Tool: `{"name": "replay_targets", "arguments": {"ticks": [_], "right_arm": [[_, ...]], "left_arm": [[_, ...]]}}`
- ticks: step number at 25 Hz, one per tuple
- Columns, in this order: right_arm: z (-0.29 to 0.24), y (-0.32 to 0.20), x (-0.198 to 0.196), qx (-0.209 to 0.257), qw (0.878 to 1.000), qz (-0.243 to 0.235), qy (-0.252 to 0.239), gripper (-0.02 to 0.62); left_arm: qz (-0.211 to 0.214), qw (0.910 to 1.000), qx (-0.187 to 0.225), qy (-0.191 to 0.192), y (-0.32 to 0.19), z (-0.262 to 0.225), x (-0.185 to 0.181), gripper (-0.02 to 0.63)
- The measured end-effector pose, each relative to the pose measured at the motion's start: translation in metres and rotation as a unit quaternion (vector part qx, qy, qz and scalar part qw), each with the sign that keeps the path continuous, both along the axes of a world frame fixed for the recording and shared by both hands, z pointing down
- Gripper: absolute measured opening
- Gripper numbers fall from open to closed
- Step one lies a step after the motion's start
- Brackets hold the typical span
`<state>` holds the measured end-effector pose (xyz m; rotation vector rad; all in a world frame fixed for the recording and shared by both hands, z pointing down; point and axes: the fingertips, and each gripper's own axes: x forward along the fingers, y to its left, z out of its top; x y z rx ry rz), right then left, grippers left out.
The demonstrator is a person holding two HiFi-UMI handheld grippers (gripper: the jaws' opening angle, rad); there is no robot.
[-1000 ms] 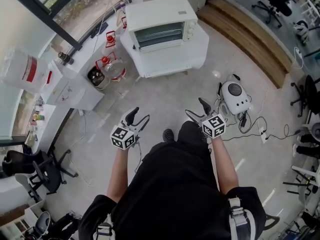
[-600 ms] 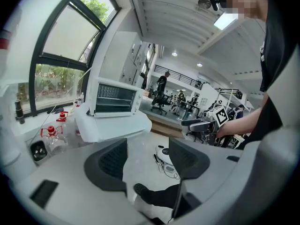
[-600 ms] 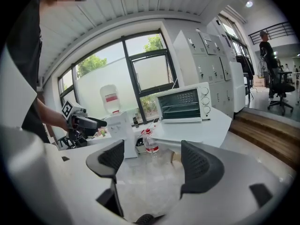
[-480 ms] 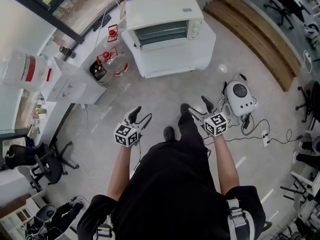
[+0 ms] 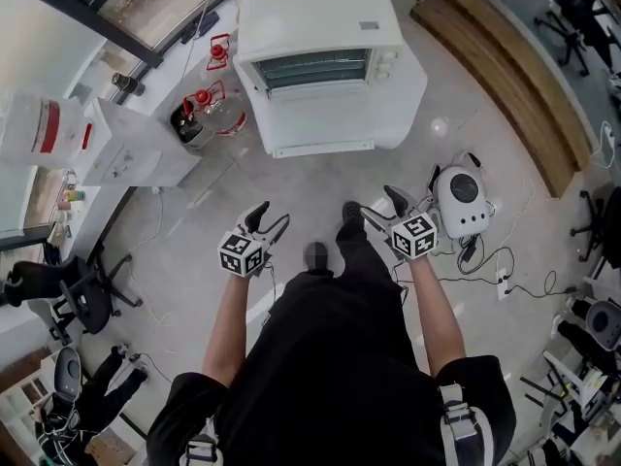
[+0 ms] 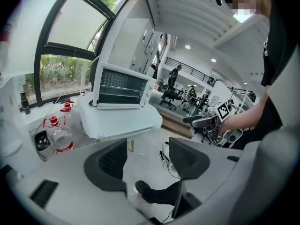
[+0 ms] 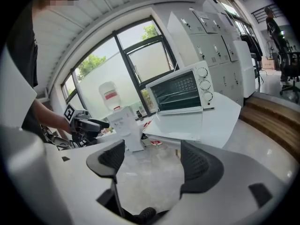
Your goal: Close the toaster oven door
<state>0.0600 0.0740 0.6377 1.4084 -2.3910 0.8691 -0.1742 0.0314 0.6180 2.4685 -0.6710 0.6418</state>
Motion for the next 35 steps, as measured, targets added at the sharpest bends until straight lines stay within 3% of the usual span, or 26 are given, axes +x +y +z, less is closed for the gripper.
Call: {"name": "replay_targets", "arguments": {"ticks": [6, 11, 15, 24, 35], "right_arm": [[0.023, -0.036, 0.027, -0.02, 0.999, -0.035, -0.012, 0.382], [0.045, -0.052, 0.046, -0.041, 0.997, -0.062, -0.018, 0.373], [0.066, -0.064, 0.049, -0.061, 0.994, -0.091, -0.003, 0.367], [0.105, -0.099, 0.035, -0.102, 0.991, -0.079, 0.028, 0.357], [0.14, -0.148, 0.03, -0.115, 0.991, -0.017, 0.062, 0.333]], "left_arm": [[-0.068, 0.9963, -0.051, -0.005, -0.021, 0.036, 0.02, 0.267], [-0.087, 0.9942, -0.056, -0.031, -0.028, 0.051, 0.037, 0.267], [-0.098, 0.9934, -0.053, -0.029, -0.037, 0.054, 0.047, 0.267], [-0.077, 0.9936, -0.081, -0.016, -0.072, 0.092, 0.037, 0.267], [0.001, 0.9954, -0.087, -0.04, -0.135, 0.153, 0.019, 0.267]]}}
